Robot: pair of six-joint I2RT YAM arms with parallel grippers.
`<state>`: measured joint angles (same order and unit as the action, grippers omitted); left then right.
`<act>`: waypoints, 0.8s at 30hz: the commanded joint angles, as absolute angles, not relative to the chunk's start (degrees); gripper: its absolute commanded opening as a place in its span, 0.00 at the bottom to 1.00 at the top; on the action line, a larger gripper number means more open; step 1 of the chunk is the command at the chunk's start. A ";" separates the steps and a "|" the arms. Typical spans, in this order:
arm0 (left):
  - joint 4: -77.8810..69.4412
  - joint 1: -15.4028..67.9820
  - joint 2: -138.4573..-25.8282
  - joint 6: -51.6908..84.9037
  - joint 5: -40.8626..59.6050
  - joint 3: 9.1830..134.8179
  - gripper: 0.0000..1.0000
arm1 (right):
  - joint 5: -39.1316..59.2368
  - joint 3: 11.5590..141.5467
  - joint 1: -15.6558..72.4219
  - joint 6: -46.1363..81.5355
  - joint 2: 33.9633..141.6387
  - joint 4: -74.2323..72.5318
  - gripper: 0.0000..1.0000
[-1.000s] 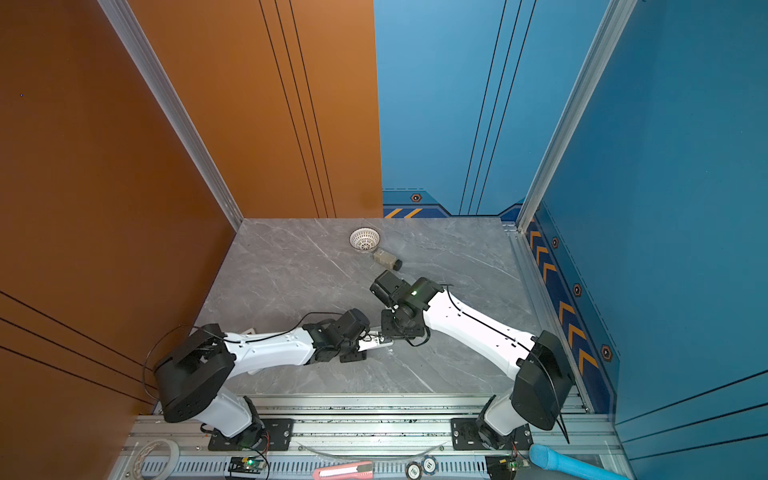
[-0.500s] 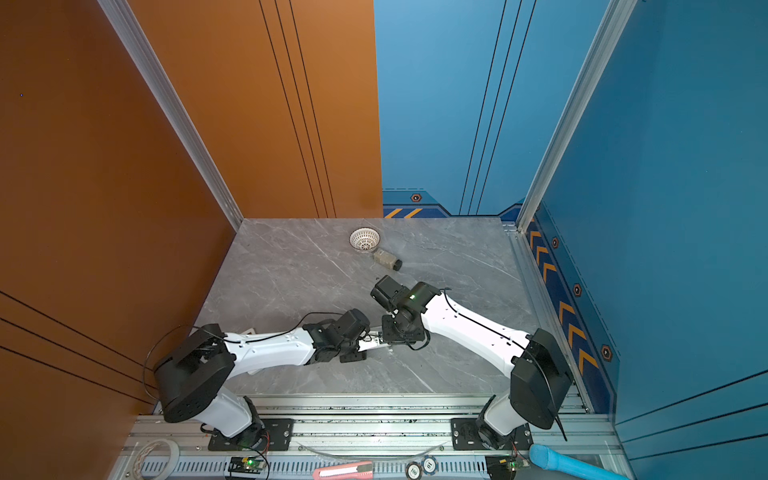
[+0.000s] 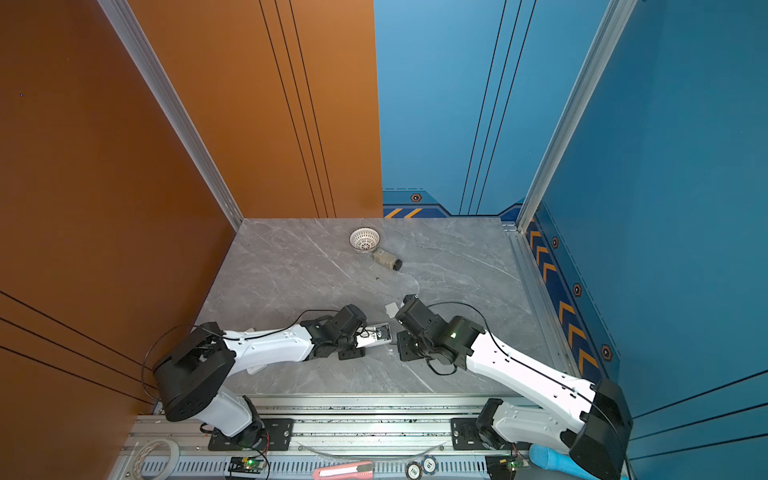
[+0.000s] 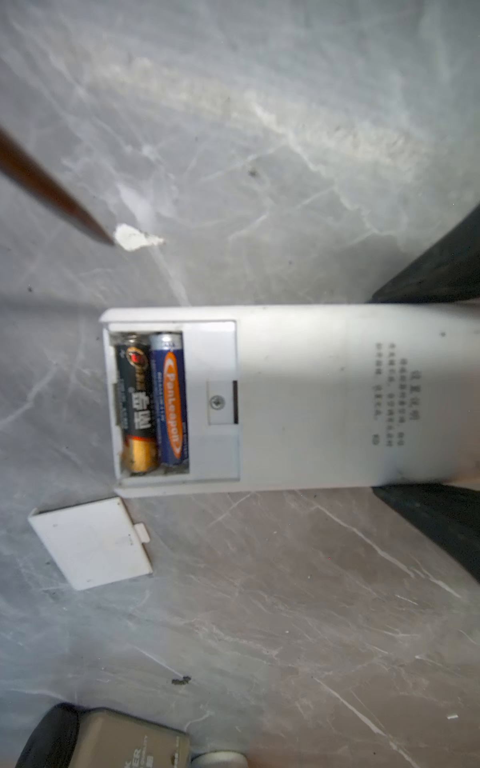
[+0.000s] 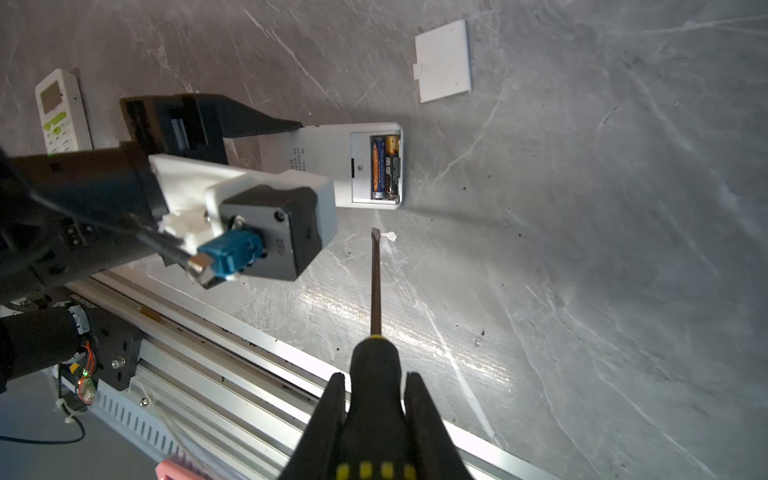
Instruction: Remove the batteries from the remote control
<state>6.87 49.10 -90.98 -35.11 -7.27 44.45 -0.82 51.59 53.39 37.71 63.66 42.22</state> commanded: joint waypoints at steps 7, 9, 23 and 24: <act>14.85 48.08 -94.45 -36.21 -6.81 43.89 0.00 | -18.76 51.17 62.81 33.31 64.42 35.90 0.00; 14.77 48.14 -94.48 -36.12 -6.94 43.90 0.00 | -19.16 51.42 63.06 32.92 65.24 36.29 0.00; 15.69 48.16 -95.68 -35.33 -7.47 44.78 0.00 | -17.84 50.57 63.39 34.54 69.21 34.30 0.00; 15.66 48.12 -95.70 -35.35 -7.46 44.79 0.00 | -17.62 50.52 63.46 34.54 69.52 34.19 0.00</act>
